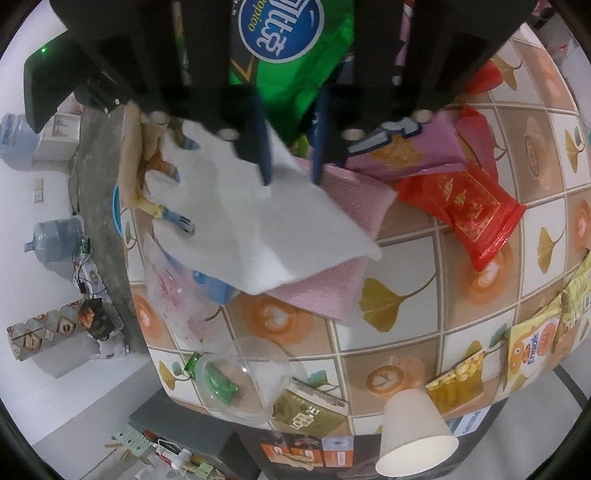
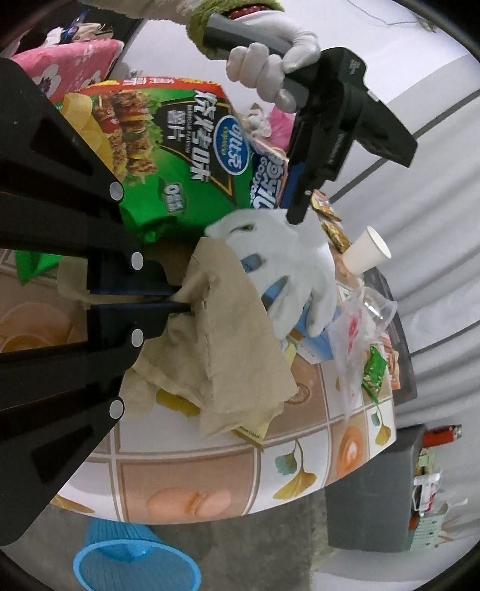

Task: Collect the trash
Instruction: 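Grasp the white tissue with the left gripper while the right gripper grasps the beige cloth, then carry tissue and cloth to the blue wastebasket and open both grippers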

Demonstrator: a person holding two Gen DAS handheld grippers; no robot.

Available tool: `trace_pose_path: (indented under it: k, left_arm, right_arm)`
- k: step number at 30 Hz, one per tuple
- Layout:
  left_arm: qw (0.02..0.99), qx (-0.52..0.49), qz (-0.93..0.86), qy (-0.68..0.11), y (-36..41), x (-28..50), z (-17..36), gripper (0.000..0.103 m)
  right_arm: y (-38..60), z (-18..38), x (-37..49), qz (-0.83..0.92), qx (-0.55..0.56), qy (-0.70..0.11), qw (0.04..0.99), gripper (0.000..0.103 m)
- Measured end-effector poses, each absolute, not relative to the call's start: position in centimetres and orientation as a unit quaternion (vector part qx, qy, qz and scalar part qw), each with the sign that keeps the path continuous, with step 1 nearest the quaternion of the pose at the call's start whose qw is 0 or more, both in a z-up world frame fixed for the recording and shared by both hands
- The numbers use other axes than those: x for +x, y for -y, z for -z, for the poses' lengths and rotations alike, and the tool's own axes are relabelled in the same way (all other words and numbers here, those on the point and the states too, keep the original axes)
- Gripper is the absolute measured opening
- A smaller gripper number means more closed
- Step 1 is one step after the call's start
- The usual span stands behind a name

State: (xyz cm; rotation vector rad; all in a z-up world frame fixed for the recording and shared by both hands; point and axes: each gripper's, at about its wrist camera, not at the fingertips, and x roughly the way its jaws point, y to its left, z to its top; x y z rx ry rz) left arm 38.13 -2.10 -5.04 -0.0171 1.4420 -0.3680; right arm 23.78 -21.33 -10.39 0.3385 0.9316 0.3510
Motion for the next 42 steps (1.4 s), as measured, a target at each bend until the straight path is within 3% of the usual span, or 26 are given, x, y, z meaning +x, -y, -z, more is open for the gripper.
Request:
trace_pose_path:
  k: [3, 12, 25, 35, 42]
  left_arm:
    - [0.745, -0.008, 0.172, -0.644, 2.0, 38.0, 4.6, 0.002]
    - [0.796, -0.012, 0.189, -0.575, 1.8, 36.2, -0.1, 0.001]
    - [0.851, -0.008, 0.285, -0.442, 6.6, 27.9, -11.9, 0.0]
    - [0.786, 0.036, 0.404, -0.467, 22.4, 24.3, -9.3, 0.0]
    - [0.723, 0.107, 0.446, -0.517, 35.7, 23.9, -1.1, 0.001]
  right_arm:
    - [21.7, 10.2, 23.7, -0.169, 0.169, -0.439, 0.866, 0.001]
    - [22.9, 8.2, 23.2, -0.169, 0.185, -0.41, 0.877, 0.001]
    - [29.0, 2.5, 18.2, -0.148, 0.226, -0.322, 0.907, 0.001]
    - [39.5, 4.3, 12.7, -0.023, 0.282, -0.302, 0.91, 0.001]
    - [48.7, 11.4, 11.8, 0.05, 0.382, -0.33, 0.862, 0.001]
